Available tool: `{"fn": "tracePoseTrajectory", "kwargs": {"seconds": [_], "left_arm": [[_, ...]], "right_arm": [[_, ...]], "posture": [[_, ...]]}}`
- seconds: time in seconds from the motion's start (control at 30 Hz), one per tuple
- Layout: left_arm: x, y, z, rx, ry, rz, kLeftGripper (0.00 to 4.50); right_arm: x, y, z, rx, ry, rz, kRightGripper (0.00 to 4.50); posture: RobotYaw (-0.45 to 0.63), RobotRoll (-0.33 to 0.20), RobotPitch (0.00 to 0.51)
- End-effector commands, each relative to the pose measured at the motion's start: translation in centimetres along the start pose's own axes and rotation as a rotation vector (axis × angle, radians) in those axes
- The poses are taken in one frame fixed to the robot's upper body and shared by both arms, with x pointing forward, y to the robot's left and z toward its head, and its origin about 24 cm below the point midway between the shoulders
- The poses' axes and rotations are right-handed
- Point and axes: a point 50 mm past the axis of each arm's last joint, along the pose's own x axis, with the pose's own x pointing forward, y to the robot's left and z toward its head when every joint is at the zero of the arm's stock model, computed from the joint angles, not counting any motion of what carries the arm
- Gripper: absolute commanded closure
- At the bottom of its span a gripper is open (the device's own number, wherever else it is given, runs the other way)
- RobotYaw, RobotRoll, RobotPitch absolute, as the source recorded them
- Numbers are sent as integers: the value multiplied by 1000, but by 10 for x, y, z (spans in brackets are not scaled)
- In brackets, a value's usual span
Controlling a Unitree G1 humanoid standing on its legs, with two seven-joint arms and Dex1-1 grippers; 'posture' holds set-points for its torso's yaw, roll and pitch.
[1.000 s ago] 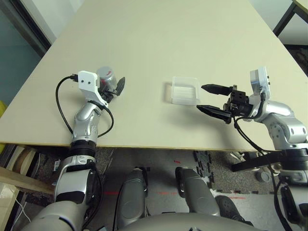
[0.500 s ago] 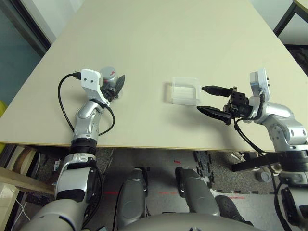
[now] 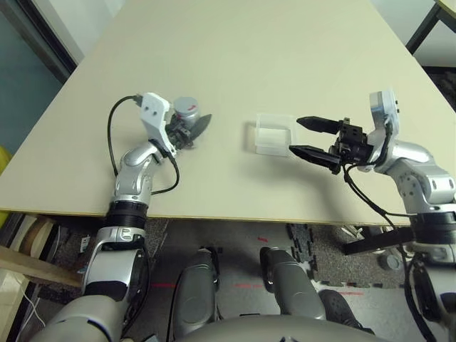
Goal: Pour the medicine from the bottle into the box.
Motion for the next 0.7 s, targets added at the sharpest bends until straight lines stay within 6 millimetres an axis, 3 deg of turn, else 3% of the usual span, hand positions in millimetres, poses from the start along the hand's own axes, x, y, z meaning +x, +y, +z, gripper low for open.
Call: {"fn": "tracePoseTrajectory", "kwargs": {"seconds": [0.03, 0.33, 0.43, 0.7], "left_arm": [[13, -10, 15, -27, -23, -113, 1860], [32, -15, 29, -8, -14, -247, 1860], [38, -20, 34, 5, -19, -299, 1860], [43, -24, 33, 17, -15, -345, 1860]], "right_arm": [[14, 0, 11, 19, -3, 37, 0], [47, -7, 28, -6, 41, 82, 0], [66, -10, 36, -23, 39, 111, 0], [86, -21, 39, -35, 46, 117, 0]], "posture": [[-185, 0, 156], [-195, 0, 144], [-196, 0, 140], [-198, 0, 129]]}}
